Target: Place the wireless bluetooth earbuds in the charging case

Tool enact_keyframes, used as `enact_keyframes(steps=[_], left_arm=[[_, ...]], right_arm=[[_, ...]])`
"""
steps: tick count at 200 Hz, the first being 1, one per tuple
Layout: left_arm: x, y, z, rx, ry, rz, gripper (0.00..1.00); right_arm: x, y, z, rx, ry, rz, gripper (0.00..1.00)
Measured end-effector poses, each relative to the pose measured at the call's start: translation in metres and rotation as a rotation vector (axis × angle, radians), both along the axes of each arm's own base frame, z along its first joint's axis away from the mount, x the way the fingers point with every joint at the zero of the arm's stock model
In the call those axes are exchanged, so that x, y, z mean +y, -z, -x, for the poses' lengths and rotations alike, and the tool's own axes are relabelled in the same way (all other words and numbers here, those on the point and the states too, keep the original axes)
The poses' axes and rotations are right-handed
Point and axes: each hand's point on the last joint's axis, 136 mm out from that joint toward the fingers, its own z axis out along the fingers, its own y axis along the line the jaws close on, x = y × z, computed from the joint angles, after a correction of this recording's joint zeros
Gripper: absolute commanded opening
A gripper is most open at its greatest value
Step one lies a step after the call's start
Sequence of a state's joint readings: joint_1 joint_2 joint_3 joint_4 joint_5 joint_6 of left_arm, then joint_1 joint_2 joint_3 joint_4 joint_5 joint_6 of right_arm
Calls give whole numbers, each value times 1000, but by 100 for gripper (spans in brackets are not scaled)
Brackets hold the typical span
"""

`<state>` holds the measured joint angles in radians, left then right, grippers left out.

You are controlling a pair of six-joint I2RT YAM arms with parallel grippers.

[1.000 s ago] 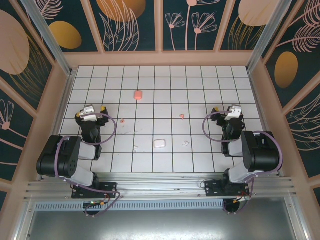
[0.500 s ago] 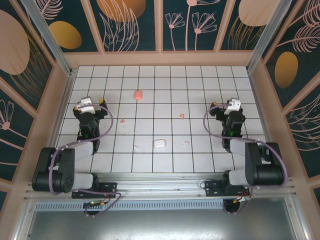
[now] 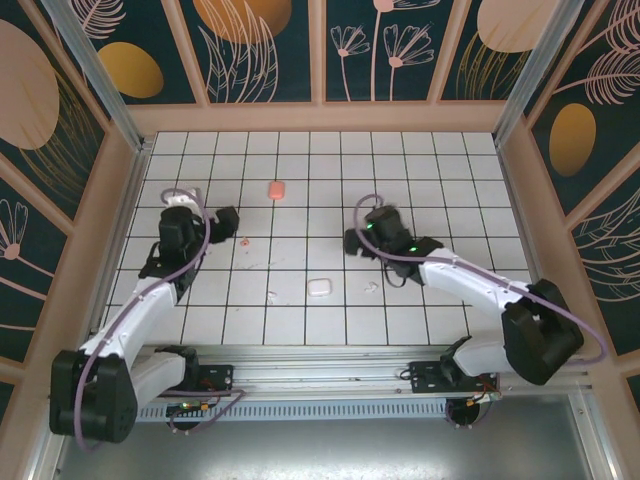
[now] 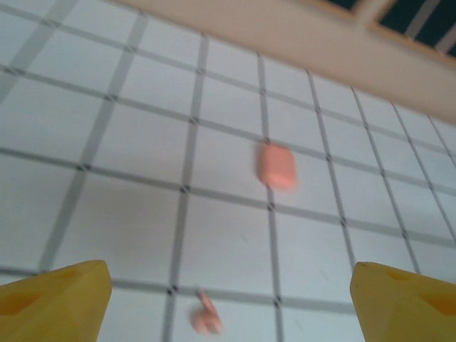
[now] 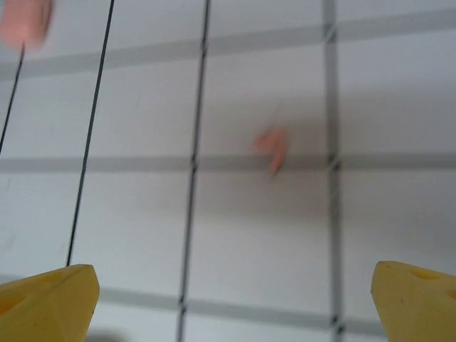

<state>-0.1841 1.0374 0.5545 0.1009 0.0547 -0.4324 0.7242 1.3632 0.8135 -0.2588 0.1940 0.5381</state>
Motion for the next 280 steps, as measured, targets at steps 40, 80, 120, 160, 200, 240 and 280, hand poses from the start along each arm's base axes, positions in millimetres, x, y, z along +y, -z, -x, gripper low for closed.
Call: enact_keyframes(steps=[40,80,120,160,200,240,280], left_arm=[[-29,22,49,99,95,101,82],[-29,39,70,180,95,119,82],[-34,52,76,243,118,119,80],[-41,67,77,317,144,111,78],[-45,62,68,317,159,92,80],[-52,60,55,332,196,63,92],[-53,53,53,307,209,52,99]], right_arm=[[84,31,61,231,-143,42,99],[120,58,72,347,-149,130,99],[115,67,79,410,-111,170,96],[114,84,83,466,-102,217,93],[111,89,84,487,-90,255,79],[103,91,82,495,-69,252,68],[101,91,80,502,-65,237,64]])
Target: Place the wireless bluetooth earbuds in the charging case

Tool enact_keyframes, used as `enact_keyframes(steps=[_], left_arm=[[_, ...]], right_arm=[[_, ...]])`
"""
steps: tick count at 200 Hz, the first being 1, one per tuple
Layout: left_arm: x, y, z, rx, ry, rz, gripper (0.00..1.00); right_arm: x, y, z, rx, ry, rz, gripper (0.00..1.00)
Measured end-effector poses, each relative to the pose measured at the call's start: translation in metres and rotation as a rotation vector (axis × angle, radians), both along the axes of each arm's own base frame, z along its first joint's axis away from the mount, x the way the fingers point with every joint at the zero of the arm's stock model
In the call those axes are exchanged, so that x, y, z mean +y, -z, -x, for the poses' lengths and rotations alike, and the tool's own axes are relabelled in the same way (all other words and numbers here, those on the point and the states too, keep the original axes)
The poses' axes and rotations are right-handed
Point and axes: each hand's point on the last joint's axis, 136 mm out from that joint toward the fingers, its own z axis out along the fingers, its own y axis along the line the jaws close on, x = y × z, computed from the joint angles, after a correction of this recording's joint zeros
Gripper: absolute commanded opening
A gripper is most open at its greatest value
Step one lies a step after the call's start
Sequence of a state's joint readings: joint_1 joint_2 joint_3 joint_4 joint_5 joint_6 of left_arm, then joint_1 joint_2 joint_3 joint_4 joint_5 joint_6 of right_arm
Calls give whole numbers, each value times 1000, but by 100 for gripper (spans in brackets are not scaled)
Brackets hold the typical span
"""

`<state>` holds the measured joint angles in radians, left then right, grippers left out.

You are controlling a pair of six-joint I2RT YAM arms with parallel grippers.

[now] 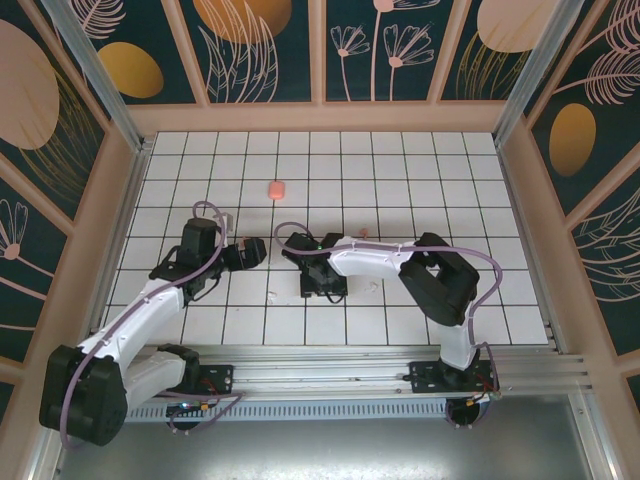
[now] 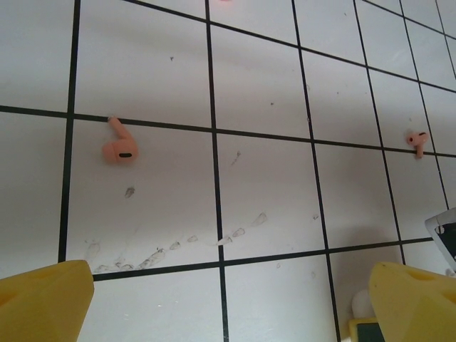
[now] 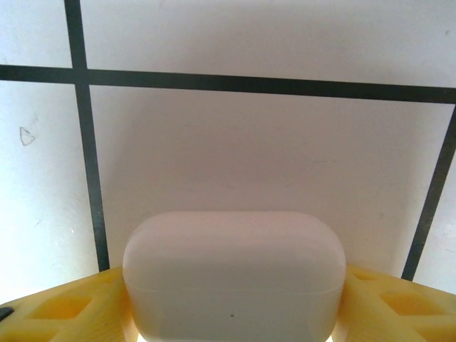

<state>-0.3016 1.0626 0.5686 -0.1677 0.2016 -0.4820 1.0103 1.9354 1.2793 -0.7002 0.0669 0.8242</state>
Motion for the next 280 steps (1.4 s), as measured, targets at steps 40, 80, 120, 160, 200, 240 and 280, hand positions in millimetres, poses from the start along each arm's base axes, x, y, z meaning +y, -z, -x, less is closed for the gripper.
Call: enact_keyframes(steps=[40,80,120,160,200,240,280], left_arm=[[-1,-4,5,-42,19,16,94],[-18,-21,10,-148,101,116,86],[-43,-53,15,-319,190,239,83],[-72,-97,30,-519,298,323,83],[-114,-125,47,-658,435,396,82],[-144,-133,48,-715,504,437,79],[-164,-163,40,-808,528,491,68]], right_arm=[[0,-3,-1,7,4,-13,59],[-4,-14,-12,-23,43,-66,57],[-1,-68,-39,-110,138,-246,56],[1,-140,-62,-199,223,-480,56],[-1,-205,-70,-271,272,-665,56],[-2,-245,-65,-301,300,-788,56],[-6,-268,-63,-326,327,-863,56]])
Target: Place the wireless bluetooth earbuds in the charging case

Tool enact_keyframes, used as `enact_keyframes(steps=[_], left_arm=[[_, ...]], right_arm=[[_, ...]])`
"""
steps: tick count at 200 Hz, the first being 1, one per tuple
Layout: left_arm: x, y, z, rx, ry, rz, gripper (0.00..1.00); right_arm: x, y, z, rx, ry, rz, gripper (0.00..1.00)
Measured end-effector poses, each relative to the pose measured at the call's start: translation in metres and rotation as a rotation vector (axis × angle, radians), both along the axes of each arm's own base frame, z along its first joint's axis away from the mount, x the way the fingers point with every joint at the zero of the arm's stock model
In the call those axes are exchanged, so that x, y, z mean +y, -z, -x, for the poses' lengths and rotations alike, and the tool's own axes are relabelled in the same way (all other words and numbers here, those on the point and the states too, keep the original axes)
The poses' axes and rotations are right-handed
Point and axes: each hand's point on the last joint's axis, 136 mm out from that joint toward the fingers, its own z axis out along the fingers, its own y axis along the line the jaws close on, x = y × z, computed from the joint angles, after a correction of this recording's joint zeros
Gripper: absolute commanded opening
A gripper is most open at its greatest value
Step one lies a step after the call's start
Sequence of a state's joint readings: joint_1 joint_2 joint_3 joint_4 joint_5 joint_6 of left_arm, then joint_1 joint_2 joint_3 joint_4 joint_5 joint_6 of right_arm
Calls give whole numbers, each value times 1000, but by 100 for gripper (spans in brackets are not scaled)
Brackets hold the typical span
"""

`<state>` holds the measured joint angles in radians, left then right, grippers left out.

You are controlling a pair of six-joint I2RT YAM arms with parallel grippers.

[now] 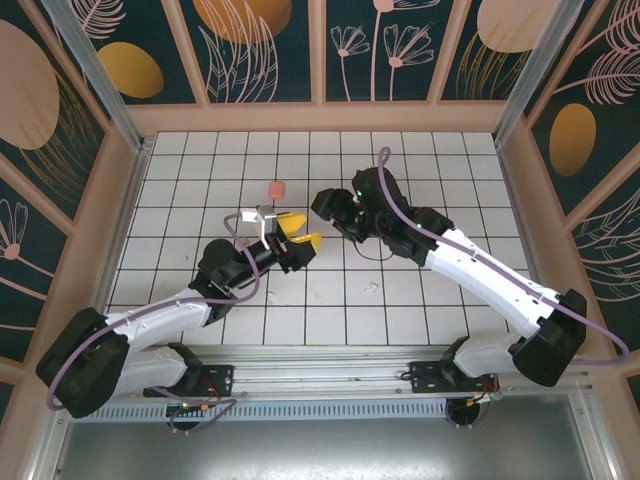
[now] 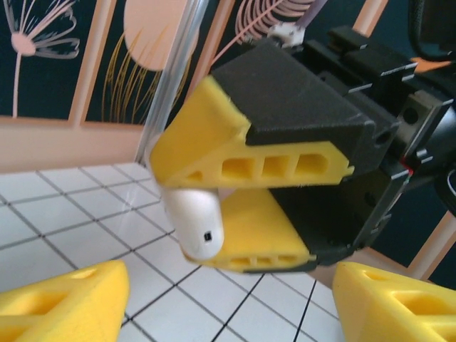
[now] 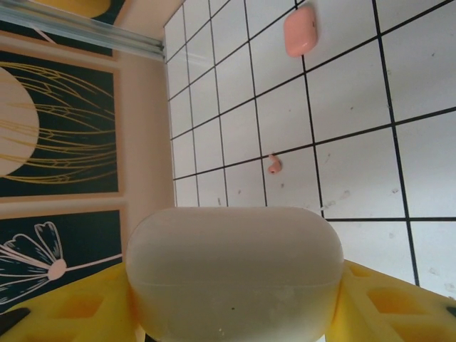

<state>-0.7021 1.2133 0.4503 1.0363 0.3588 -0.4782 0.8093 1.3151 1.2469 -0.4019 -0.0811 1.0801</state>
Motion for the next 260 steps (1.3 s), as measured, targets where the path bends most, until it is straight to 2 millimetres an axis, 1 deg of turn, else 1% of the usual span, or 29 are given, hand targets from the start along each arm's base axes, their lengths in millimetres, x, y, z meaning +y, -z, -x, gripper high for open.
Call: enact_keyframes(steps=[23,54,93,121,147,163,171,197,211,224,232,242,260], left_arm=[[-8,-8,-5,-23,9,27,61],[-18,-8,-13,-17,17,40,56],[-25,-10,-23,-17,14,51,49],[-30,-9,-29,-3,12,53,38],[-31,-10,-32,5,10,64,25],[-31,-10,-33,7,7,69,15],[-31,-10,-33,14,7,73,12],[-32,-11,-34,34,5,84,9],[-31,-11,-35,49,2,94,7],[-30,-12,-36,70,-4,98,6],[-29,-14,-35,82,-3,100,5],[-26,-19,-36,96,-3,110,5],[-18,-32,-36,110,3,142,4]], right_arm=[[-2,-4,1,-4,6,-14,56],[-2,-5,2,3,6,-27,56],[-1,-3,5,15,-2,-35,56],[-2,-7,6,11,-2,-44,56],[-3,-9,5,3,3,-48,56],[-4,-10,4,-3,10,-48,59],[-4,-10,3,-5,12,-47,62],[-4,-10,2,-27,0,-36,78],[-6,-12,3,-53,-13,-26,82],[-10,-21,4,-96,-18,-20,84],[-15,-30,5,-135,-21,-24,84],[-24,-46,6,-194,-23,-38,84],[-43,-79,6,-318,-16,-90,79]])
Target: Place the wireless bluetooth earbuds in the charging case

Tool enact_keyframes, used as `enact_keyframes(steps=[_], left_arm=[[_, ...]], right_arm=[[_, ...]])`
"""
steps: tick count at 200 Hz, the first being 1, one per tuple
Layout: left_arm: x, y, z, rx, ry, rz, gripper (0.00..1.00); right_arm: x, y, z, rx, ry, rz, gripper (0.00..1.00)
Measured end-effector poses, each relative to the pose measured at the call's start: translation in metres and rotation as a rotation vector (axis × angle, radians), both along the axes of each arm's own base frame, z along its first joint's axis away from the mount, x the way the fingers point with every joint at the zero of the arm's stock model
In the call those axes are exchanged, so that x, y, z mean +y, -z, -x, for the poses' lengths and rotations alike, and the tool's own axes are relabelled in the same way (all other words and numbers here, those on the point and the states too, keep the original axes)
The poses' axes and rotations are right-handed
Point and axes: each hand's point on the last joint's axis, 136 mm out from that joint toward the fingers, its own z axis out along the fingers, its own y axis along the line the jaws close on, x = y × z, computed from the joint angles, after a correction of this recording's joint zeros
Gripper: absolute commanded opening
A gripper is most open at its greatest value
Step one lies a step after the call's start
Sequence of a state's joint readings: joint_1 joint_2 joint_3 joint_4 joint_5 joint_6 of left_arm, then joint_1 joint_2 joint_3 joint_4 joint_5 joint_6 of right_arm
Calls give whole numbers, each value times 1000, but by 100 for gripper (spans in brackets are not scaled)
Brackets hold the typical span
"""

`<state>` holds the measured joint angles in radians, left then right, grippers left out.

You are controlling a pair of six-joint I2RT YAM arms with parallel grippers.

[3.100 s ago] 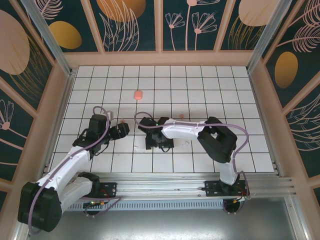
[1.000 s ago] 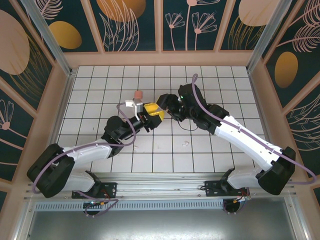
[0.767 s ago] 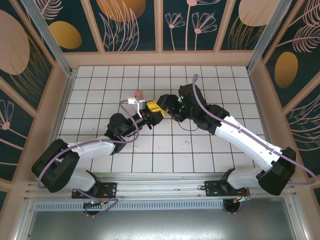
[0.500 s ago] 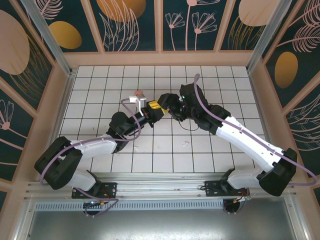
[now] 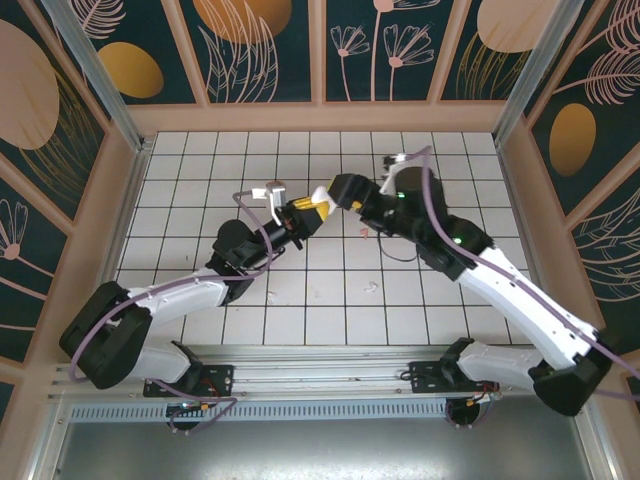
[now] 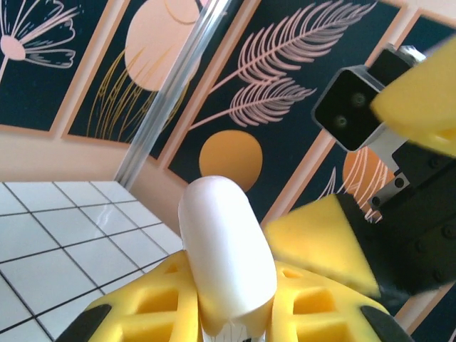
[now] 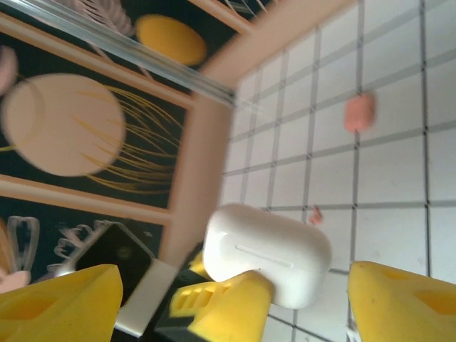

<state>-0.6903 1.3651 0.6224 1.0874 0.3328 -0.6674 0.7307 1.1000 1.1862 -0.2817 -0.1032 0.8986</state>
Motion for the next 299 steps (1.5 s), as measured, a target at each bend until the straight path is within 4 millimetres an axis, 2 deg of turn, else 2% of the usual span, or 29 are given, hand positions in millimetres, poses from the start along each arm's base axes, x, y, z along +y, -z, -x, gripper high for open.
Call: enact_keyframes(steps=[25,47,79,117,166,199,247,299], left_arm=[[17,-23,0,17,14,72,3],[25,-43,4,31,53,135,3],[25,-73,19,39,151,229,2],[27,-93,29,57,225,304,2],[28,-98,34,80,262,329,2],[29,-100,35,84,272,343,2],[30,-104,38,96,294,367,2],[31,-104,38,109,299,375,2]], right_arm=[[-23,-35,1,-153,-7,-74,72],[-21,-49,6,-238,-64,-109,69],[-3,-45,11,-281,-178,-143,61],[15,-37,18,-296,-278,-177,57],[35,-47,39,-342,-386,-216,54],[40,-45,38,-344,-398,-215,45],[44,-48,37,-367,-410,-227,42],[50,-53,39,-384,-450,-245,25]])
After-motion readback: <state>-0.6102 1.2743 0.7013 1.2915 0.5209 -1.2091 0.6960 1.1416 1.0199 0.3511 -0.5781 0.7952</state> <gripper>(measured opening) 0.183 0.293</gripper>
